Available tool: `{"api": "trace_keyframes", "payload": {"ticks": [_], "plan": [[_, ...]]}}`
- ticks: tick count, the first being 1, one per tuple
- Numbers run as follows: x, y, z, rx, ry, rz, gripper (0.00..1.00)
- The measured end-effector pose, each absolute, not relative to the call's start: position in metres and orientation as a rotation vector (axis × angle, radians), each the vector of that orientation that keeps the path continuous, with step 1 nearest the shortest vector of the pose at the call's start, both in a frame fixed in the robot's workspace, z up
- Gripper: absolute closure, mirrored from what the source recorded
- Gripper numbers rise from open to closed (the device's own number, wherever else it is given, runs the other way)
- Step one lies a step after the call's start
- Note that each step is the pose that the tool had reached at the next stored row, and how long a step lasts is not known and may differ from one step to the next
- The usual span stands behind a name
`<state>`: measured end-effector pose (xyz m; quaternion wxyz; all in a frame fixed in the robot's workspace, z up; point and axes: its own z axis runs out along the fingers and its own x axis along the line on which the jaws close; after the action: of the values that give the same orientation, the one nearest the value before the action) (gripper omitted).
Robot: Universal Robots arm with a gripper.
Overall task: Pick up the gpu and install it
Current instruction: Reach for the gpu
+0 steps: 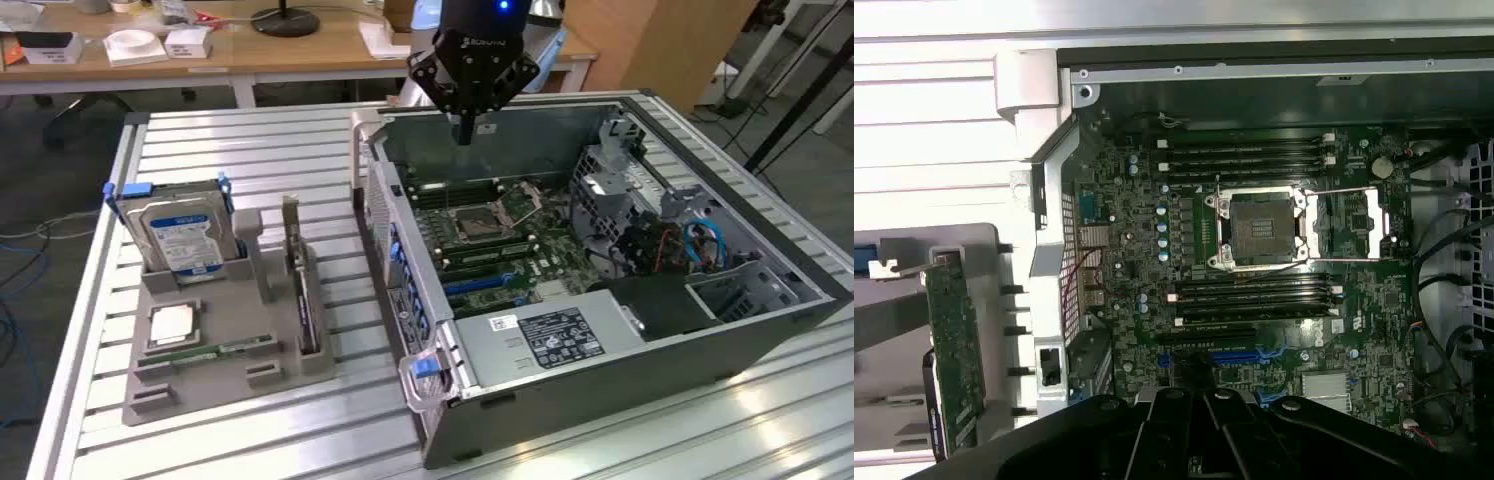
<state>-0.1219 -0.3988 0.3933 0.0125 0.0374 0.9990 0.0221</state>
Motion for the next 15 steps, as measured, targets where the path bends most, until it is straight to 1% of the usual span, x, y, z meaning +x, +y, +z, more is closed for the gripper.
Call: {"api": "trace_keyframes", "payload": {"ticks": [15], "plan": [[-0.1249, -0.3989, 0.3933, 0.117, 3.114, 0.069, 0.89]]}}
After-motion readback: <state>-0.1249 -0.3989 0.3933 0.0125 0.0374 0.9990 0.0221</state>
